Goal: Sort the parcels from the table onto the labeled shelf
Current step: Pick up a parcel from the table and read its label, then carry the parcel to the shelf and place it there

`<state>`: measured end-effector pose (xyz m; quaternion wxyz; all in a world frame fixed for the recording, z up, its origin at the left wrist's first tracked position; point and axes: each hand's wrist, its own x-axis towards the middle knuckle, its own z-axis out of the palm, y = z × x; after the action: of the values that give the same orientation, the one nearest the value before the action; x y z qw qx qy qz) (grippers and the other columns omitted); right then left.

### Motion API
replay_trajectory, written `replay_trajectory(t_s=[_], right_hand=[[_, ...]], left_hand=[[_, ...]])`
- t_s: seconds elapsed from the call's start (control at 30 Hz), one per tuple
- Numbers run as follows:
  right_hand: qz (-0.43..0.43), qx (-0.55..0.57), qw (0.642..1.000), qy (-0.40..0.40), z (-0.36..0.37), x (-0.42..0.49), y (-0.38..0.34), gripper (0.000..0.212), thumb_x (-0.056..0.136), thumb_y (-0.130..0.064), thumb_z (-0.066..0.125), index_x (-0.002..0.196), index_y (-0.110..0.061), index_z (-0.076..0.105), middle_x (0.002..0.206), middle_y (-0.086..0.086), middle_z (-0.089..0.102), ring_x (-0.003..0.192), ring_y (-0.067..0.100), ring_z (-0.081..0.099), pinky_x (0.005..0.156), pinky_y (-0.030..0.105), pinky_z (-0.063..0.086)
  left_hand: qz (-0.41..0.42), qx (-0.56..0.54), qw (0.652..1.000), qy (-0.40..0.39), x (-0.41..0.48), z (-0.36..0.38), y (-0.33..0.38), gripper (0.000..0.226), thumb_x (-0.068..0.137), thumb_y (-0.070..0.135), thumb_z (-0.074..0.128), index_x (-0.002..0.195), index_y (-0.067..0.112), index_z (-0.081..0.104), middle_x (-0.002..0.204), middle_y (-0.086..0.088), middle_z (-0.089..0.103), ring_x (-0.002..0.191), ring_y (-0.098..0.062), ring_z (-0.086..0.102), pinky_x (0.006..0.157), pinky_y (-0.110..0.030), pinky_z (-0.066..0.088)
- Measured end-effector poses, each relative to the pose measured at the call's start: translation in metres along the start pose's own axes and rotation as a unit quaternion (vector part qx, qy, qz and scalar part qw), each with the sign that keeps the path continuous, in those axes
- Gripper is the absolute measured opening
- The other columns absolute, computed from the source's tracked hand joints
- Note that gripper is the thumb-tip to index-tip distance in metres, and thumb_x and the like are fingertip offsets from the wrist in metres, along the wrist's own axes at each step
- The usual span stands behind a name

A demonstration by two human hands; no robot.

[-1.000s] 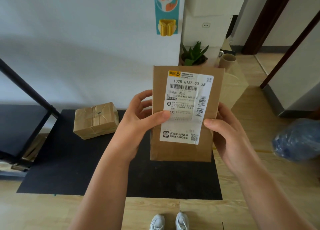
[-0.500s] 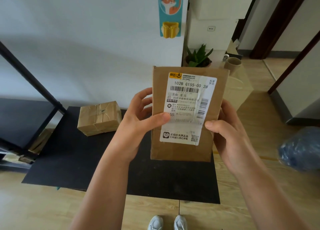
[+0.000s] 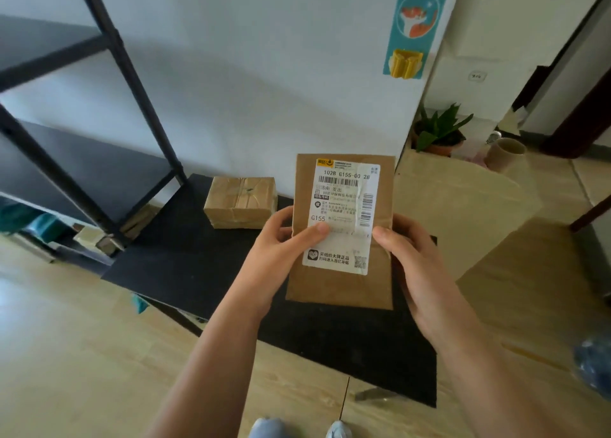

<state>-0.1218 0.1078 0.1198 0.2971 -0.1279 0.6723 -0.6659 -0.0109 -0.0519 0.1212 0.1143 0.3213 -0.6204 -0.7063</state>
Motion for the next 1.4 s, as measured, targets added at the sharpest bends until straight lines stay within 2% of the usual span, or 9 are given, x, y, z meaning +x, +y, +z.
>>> replay_trajectory(t_s=[0.17,0.27,0.47,0.73,0.87,1.03,1.13,1.27,1.4], right_hand=[[0.008,-0.054,0.998,-0.042,0.058,-0.010,0.002,0.090,0.052,-0.066,0.073,0.132,-0.027,0.059,0.117,-0.006,0.075,0.112,0.013,0.069,0.107,0.048,0.048],[0.012,-0.075,0.994,-0.073,0.104,-0.022,0.005,0.091,0.051,-0.066,0.070,0.133,-0.028,0.059,0.116,-0.006,0.075,0.111,0.013,0.069,0.108,0.048,0.047],[0.069,-0.057,0.990,-0.111,0.227,-0.051,0.035,0.045,0.087,-0.044,0.070,0.128,-0.028,0.062,0.110,-0.003,0.078,0.101,0.017,0.075,0.099,0.048,0.055],[0.123,-0.080,0.975,-0.168,0.395,-0.096,0.074,0.035,0.088,-0.043,0.071,0.122,-0.033,0.065,0.108,0.002,0.078,0.104,0.025,0.073,0.098,0.050,0.055],[0.145,-0.113,0.958,-0.218,0.453,-0.098,0.082,0.015,0.088,-0.042,0.072,0.098,-0.040,0.061,0.108,0.001,0.076,0.106,0.024,0.070,0.099,0.050,0.054],[0.165,-0.147,0.943,-0.249,0.520,-0.078,0.103,0.045,0.079,-0.051,0.077,0.118,-0.033,0.066,0.105,0.000,0.080,0.104,0.025,0.073,0.096,0.050,0.056],[0.171,-0.177,0.929,-0.275,0.565,-0.052,0.112,0.044,0.082,-0.050,0.075,0.120,-0.029,0.066,0.103,0.001,0.080,0.102,0.024,0.074,0.096,0.048,0.057],[0.168,-0.187,0.926,-0.282,0.629,-0.008,0.115,0.041,0.085,-0.047,0.073,0.120,-0.026,0.067,0.102,0.000,0.080,0.098,0.022,0.074,0.087,0.042,0.059],[0.166,-0.190,0.924,-0.286,0.690,0.028,0.112,0.045,0.085,-0.050,0.071,0.122,-0.024,0.067,0.104,0.002,0.078,0.098,0.022,0.073,0.087,0.040,0.059]], left_hand=[[-0.051,-0.031,0.995,0.074,-0.027,-0.051,-0.007,0.090,0.056,0.054,0.077,0.134,0.023,0.045,0.112,-0.003,0.074,0.087,-0.014,0.077,0.068,-0.029,0.060],[-0.062,-0.035,0.993,0.095,-0.048,-0.095,-0.012,0.085,0.057,0.058,0.075,0.130,0.025,0.047,0.106,0.000,0.075,0.081,-0.010,0.077,0.059,-0.025,0.059],[-0.080,-0.067,0.979,0.174,-0.098,-0.212,-0.037,0.062,0.076,0.050,0.078,0.125,0.022,0.052,0.106,-0.002,0.076,0.093,-0.017,0.075,0.080,-0.034,0.061],[-0.085,-0.118,0.956,0.254,-0.163,-0.359,-0.067,0.044,0.082,0.041,0.076,0.116,0.023,0.054,0.104,-0.002,0.075,0.090,-0.013,0.072,0.074,-0.028,0.056],[-0.091,-0.148,0.938,0.299,-0.176,-0.416,-0.078,0.049,0.083,0.042,0.076,0.120,0.017,0.055,0.106,-0.006,0.074,0.094,-0.018,0.072,0.073,-0.029,0.058],[-0.099,-0.174,0.909,0.366,-0.161,-0.478,-0.092,0.049,0.082,0.042,0.076,0.117,0.014,0.057,0.103,-0.007,0.075,0.094,-0.021,0.072,0.079,-0.034,0.058],[-0.113,-0.165,0.896,0.397,-0.138,-0.518,-0.094,0.054,0.081,0.048,0.075,0.117,0.014,0.053,0.107,-0.008,0.072,0.096,-0.021,0.069,0.084,-0.038,0.058],[-0.114,-0.172,0.894,0.397,-0.102,-0.575,-0.083,0.055,0.086,0.046,0.071,0.121,0.011,0.048,0.112,-0.009,0.068,0.093,-0.017,0.066,0.067,-0.027,0.052],[-0.111,-0.157,0.903,0.385,-0.071,-0.628,-0.072,0.048,0.090,0.042,0.068,0.122,0.012,0.048,0.108,-0.006,0.065,0.090,-0.014,0.064,0.063,-0.023,0.049]])
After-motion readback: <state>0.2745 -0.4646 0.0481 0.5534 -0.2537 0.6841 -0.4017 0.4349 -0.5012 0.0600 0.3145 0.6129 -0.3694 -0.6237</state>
